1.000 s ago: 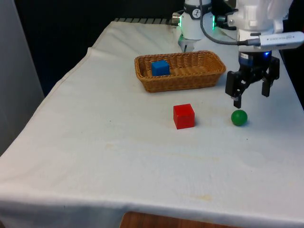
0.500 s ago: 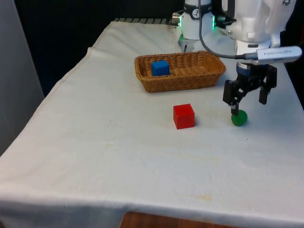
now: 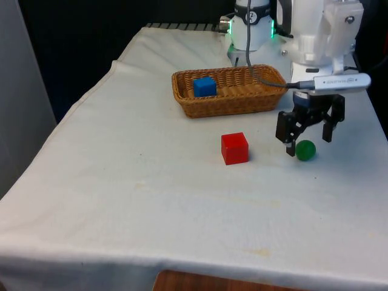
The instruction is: Place all non-red objects into the basket.
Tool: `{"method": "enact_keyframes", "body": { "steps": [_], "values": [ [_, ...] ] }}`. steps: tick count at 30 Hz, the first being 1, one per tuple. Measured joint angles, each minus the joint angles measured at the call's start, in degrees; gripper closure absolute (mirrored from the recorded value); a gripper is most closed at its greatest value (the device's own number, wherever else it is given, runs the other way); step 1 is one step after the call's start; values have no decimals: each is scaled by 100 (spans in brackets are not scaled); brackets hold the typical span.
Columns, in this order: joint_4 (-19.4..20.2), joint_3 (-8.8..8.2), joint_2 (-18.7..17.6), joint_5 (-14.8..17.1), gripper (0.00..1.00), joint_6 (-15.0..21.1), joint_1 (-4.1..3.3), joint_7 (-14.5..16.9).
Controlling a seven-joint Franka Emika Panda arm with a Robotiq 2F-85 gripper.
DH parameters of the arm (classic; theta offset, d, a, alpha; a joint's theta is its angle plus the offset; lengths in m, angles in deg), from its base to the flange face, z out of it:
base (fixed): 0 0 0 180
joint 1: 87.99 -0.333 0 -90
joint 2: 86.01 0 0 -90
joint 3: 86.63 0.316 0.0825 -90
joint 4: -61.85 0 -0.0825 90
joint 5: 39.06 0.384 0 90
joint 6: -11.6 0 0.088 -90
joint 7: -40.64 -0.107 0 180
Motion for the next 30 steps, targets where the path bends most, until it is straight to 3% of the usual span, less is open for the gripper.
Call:
{"method": "enact_keyframes", "body": {
  "steps": [30],
  "values": [
    [143, -63, -126, 0, 0, 189, 63, 40]
  ]
}}
